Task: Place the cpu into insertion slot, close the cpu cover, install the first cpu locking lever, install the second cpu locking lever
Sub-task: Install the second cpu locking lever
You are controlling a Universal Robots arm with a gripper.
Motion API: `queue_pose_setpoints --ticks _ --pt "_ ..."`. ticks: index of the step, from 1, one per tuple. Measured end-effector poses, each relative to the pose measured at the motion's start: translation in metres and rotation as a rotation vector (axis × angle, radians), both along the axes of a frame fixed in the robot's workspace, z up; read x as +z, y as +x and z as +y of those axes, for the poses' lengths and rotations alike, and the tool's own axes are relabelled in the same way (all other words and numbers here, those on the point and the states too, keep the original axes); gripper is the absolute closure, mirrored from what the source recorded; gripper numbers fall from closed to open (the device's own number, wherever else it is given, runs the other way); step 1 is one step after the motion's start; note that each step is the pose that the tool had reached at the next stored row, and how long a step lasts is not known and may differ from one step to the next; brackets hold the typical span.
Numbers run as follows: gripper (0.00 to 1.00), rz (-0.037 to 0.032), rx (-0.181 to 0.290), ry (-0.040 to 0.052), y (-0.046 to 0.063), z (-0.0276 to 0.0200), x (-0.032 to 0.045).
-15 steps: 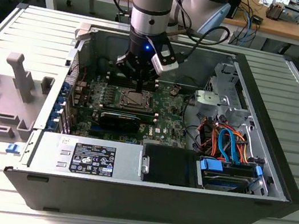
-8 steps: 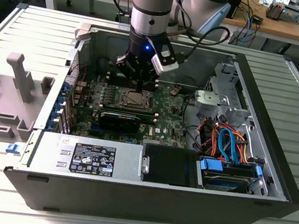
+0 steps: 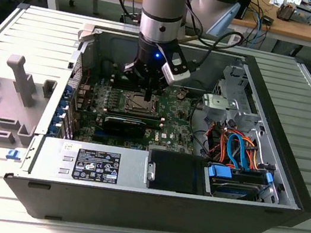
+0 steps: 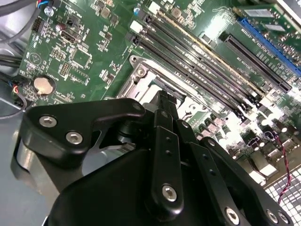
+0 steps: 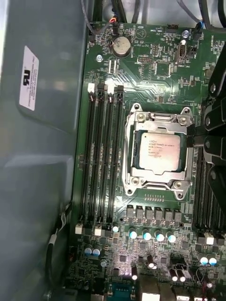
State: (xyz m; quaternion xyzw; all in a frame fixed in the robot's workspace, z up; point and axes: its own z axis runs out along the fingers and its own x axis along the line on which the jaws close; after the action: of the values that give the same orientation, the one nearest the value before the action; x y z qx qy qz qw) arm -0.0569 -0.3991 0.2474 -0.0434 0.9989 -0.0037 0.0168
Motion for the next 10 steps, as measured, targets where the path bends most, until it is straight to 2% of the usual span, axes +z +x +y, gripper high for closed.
queue_pose_setpoints --ticks 4,10 --pt "0.89 0.0001 0.0 -0.0001 0.002 -0.003 -0.0016" --pt "0.89 0.0016 0.007 -0.0002 0.007 -0.005 -0.0136"
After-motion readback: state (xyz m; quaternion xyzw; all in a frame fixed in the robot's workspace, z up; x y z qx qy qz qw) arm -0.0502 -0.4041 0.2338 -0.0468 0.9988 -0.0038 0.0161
